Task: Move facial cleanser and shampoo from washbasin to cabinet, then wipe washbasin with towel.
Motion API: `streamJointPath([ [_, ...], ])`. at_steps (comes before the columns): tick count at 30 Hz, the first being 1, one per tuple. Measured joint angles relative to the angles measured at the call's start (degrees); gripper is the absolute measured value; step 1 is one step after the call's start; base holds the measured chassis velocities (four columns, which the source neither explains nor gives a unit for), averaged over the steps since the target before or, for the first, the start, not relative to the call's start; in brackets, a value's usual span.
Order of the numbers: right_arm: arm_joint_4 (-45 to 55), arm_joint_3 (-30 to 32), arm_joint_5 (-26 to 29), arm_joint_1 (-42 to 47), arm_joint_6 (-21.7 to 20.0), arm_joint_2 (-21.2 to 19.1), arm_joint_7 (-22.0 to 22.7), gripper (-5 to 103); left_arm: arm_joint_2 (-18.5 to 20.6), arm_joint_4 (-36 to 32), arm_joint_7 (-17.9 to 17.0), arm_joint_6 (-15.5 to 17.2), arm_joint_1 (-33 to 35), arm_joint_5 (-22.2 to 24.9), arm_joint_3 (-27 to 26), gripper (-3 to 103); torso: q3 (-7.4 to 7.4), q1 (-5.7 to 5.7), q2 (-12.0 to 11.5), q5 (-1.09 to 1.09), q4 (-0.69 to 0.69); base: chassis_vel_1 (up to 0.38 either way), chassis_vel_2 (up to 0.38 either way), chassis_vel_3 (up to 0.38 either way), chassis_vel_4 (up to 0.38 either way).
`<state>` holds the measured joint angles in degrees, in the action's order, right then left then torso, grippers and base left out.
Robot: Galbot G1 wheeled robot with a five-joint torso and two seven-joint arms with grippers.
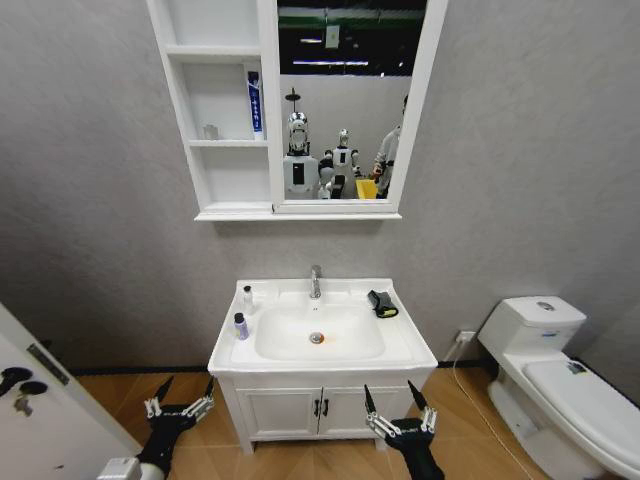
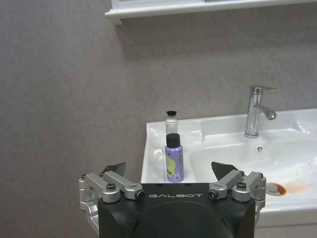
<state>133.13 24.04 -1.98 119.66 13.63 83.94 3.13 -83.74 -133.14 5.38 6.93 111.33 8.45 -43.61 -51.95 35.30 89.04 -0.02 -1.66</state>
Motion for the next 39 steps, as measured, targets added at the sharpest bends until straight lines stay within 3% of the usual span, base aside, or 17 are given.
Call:
streamJointPath([
  [6,-2.3,-1.8,-0.6,-1.5,-0.2,-1.7,-0.2,100,0.1,3.6,0.0,-0.2,-1.3,0.5,-0.4,94,0.03,-0.11,0.0,0.03,0.03,0.056,-0.010,-0.067,-0.018],
  [10,-4.0,-1.7,-1.2,-1.4,0.6,-1.7,-0.3,100,2.2,6.4,0.0,1.2,-3.8,1.9,-0.1,92,0.03,-0.12,0.1,0.04,0.04,0.024,-0.008,-0.010,0.023],
  [14,-5.1,0.1,-1.0,-0.1,1.0,-1.7,-0.5,100,9.3,15.3,0.0,2.4,-13.1,5.2,3.5,96,0.01,-0.03,0.0,0.02,0.01,0.000,0.000,0.000,0.000],
  [20,-5.6,1.1,0.2,0.9,0.6,-1.2,-0.5,100,14.6,24.2,-0.1,2.2,-21.9,7.3,8.1,96,0.00,-0.03,0.0,0.00,0.01,0.000,0.000,0.000,0.000],
  [29,-6.8,1.5,0.0,3.1,0.7,1.1,0.0,100,15.3,36.7,0.3,2.4,-35.2,12.3,12.5,96,0.00,-0.03,0.0,0.01,0.03,0.000,0.000,0.000,0.000],
  [39,-6.3,2.4,0.8,4.6,0.1,1.8,0.8,100,15.3,42.2,0.3,2.1,-44.2,13.0,16.3,96,0.01,-0.04,0.0,0.02,0.02,0.000,0.000,0.000,0.000],
])
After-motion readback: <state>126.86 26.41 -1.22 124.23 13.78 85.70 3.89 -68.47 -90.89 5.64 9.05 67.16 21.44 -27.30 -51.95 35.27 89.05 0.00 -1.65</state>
